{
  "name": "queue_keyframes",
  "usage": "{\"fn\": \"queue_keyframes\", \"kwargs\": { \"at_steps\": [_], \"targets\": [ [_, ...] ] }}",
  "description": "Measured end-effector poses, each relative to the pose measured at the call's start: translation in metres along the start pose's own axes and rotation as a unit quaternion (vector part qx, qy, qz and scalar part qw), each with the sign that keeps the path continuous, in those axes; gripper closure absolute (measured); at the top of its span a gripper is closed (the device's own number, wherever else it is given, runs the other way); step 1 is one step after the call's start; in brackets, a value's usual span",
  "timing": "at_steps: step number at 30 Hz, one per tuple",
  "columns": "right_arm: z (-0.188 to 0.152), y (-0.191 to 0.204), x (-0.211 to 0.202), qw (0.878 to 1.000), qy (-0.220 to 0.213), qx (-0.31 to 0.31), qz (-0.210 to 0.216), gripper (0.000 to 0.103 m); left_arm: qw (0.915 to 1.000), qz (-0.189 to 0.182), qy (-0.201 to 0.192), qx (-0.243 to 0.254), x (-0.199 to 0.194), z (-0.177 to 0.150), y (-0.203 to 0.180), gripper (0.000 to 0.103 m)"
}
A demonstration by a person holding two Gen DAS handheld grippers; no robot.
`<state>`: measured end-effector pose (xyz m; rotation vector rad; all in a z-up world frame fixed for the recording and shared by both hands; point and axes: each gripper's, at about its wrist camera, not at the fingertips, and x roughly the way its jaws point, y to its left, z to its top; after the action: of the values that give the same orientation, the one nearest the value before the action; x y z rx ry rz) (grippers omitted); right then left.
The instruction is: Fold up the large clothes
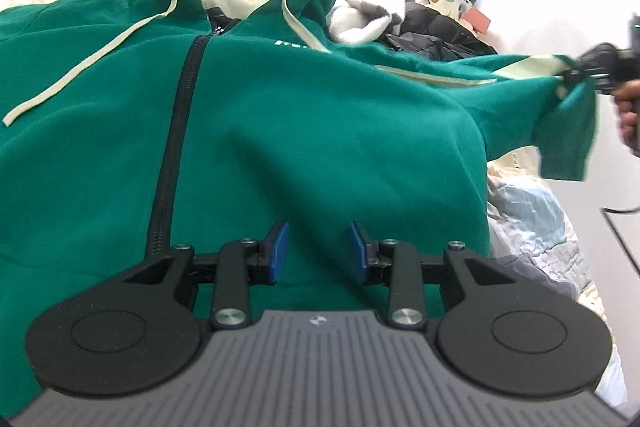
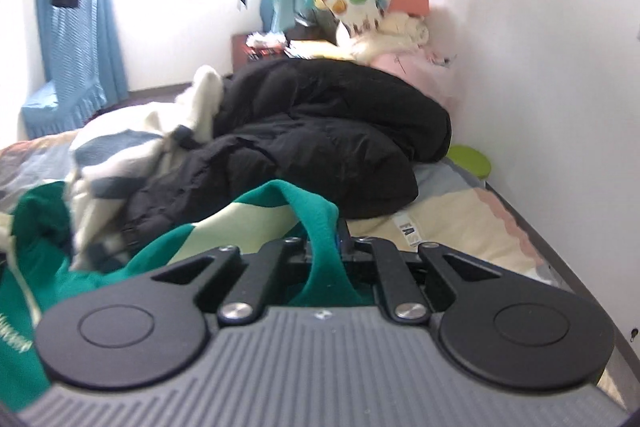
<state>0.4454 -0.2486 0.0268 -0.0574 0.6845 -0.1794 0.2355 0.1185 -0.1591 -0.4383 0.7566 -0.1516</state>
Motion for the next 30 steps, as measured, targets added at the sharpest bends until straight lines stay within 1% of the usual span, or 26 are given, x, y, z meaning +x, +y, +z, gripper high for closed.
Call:
{"fn": "queue_keyframes", "kwargs": {
  "at_steps": [2, 4, 6, 8, 11, 13, 15, 16, 17, 18, 19, 20, 21, 23, 27, 30],
  "targets": [
    [-0.011, 0.010, 0.036, 1.000, 0.016, -0.013, -0.010, 0.095, 0.9999, 0.007, 0.000, 0.008, 0.006, -0.001, 0.001, 0.065],
    [-0.025, 0.019, 0.074, 0.999, 0.034, -0.028, -0.020, 0.094, 0.9998, 0.013, 0.009, 0.007, 0.016, -0.002, 0.003, 0.065],
    [-0.045, 0.020, 0.107, 0.998, 0.053, -0.018, -0.023, 0.094, 0.9996, 0.015, 0.022, 0.000, 0.027, -0.002, 0.007, 0.065],
    [-0.066, 0.018, 0.131, 0.998, 0.057, 0.002, -0.020, 0.094, 0.9994, 0.017, 0.031, -0.004, 0.037, -0.001, 0.011, 0.065],
    [-0.085, 0.013, 0.148, 0.998, 0.047, 0.029, -0.005, 0.091, 0.9992, 0.017, 0.036, -0.008, 0.048, 0.000, 0.014, 0.065],
    [-0.092, 0.006, 0.149, 0.998, 0.028, 0.063, 0.014, 0.089, 0.9993, 0.016, 0.034, -0.007, 0.052, 0.000, 0.015, 0.065],
    [-0.097, -0.004, 0.142, 0.994, 0.010, 0.105, 0.031, 0.076, 0.9994, 0.014, 0.031, -0.010, 0.054, 0.000, 0.016, 0.065],
    [-0.100, -0.010, 0.137, 0.991, -0.001, 0.125, 0.043, 0.073, 0.9994, 0.012, 0.031, -0.014, 0.054, 0.001, 0.017, 0.065],
    [-0.102, -0.014, 0.132, 0.989, -0.009, 0.141, 0.053, 0.066, 0.9993, 0.011, 0.031, -0.017, 0.054, 0.001, 0.017, 0.065],
    [-0.105, -0.020, 0.127, 0.986, -0.016, 0.154, 0.059, 0.056, 0.9993, 0.009, 0.031, -0.019, 0.053, 0.001, 0.017, 0.065],
    [-0.106, -0.023, 0.121, 0.984, -0.024, 0.168, 0.063, 0.050, 0.9993, 0.008, 0.030, -0.020, 0.052, 0.001, 0.017, 0.065],
    [-0.110, -0.028, 0.113, 0.980, -0.031, 0.183, 0.068, 0.039, 0.9993, 0.008, 0.029, -0.021, 0.051, 0.001, 0.017, 0.065],
    [-0.115, -0.033, 0.104, 0.976, -0.043, 0.200, 0.075, 0.035, 0.9994, 0.006, 0.029, -0.021, 0.049, 0.001, 0.016, 0.065],
    [-0.122, -0.043, 0.093, 0.968, -0.053, 0.228, 0.088, 0.036, 0.9994, 0.004, 0.028, -0.020, 0.046, -0.001, 0.014, 0.065],
    [-0.140, -0.061, 0.070, 0.958, -0.068, 0.264, 0.088, 0.035, 0.9997, 0.005, 0.022, -0.014, 0.039, -0.002, 0.010, 0.065],
    [-0.159, -0.073, 0.057, 0.954, -0.078, 0.276, 0.084, 0.035, 0.9997, 0.004, 0.017, -0.016, 0.035, -0.002, 0.008, 0.065]
  ]
}}
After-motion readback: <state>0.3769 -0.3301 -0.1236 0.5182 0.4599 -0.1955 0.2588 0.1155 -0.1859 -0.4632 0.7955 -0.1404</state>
